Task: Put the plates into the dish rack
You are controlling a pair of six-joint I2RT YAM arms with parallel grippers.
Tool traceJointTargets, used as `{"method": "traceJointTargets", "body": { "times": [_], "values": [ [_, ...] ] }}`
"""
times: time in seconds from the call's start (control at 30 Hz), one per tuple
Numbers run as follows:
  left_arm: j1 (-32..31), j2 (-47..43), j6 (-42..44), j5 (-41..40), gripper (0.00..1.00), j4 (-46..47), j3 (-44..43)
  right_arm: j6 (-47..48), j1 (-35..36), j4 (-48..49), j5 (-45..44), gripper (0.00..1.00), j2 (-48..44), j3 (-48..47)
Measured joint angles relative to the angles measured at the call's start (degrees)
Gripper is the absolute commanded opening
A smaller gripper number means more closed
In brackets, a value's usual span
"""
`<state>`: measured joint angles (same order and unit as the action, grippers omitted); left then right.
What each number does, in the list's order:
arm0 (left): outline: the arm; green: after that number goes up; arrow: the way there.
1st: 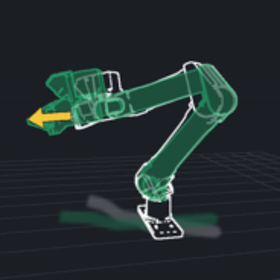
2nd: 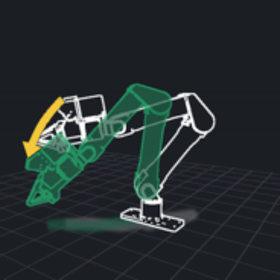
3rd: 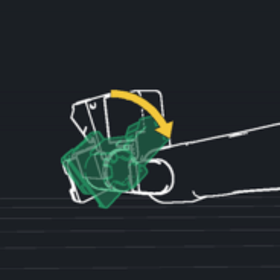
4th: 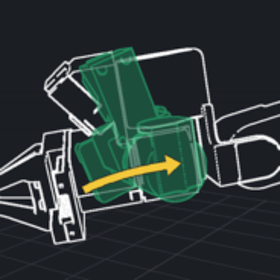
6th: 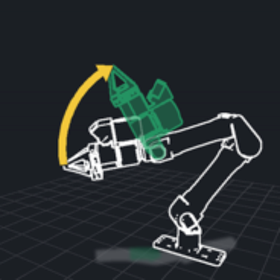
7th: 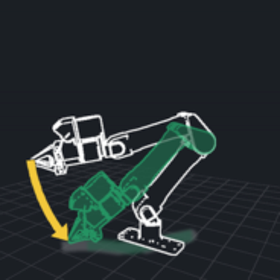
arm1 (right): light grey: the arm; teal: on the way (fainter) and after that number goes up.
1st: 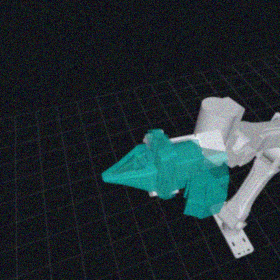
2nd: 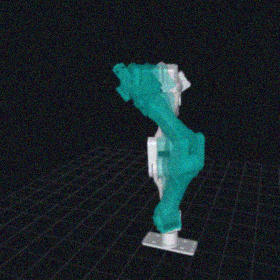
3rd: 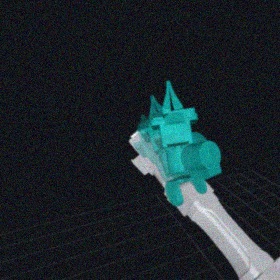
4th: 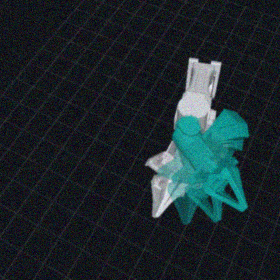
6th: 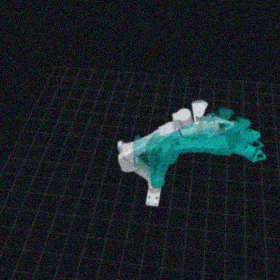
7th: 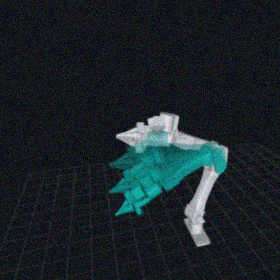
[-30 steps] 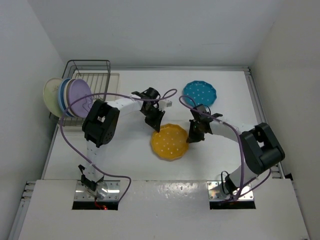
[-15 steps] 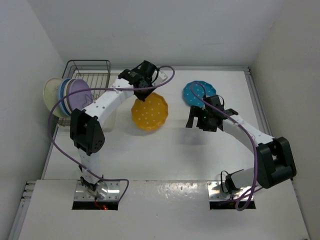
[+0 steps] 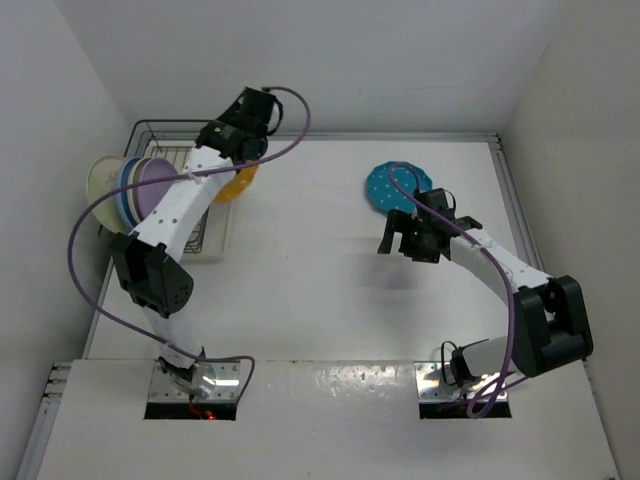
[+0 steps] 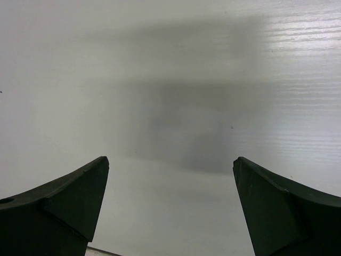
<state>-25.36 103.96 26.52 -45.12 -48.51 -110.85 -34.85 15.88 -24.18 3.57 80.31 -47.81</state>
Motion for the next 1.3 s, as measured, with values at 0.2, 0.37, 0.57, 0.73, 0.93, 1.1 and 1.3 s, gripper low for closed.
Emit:
{"method": "traceJointTargets", "body": {
  "times": [0.2, 0.37, 0.57, 0.73, 0.93, 1.1, 1.3],
  "values": [
    [9.33, -5.35, 5.05, -6.21, 0.0, 6.19, -1.01, -0.11, -0.04, 0.0, 0.02, 1.0, 0.0, 0.0],
    [14.75, -7.34, 7.34, -9.16, 0.0, 9.35, -1.16, -0.52, -0.04, 0.11, -0.15, 1.0, 0.0, 0.02],
    [18.05, -7.34, 6.51, -8.66, 0.0, 11.76, 0.61, -1.79, -0.04, 0.94, -2.62, 1.0, -1.44, 3.1],
    [20.24, -7.65, 3.28, -6.43, 0.0, 12.13, 5.11, -2.45, -0.11, 1.11, -5.42, 1.0, -5.09, 5.68],
    [20.7, -10.38, -0.85, -2.91, 0.0, 11.28, 11.85, -2.73, -0.42, 1.97, -7.48, 1.0, -6.75, 6.64],
    [21.05, -11.72, -2.67, -2.97, 0.0, 11.69, 16.68, -3.1, -0.85, 2.34, -7.63, 1.0, -6.73, 6.78],
    [21.51, -11.72, -3.28, -4.61, 0.0, 13.09, 17.49, -3.13, -1.14, 2.29, -7.85, 1.0, -6.75, 6.78]
  ]
}}
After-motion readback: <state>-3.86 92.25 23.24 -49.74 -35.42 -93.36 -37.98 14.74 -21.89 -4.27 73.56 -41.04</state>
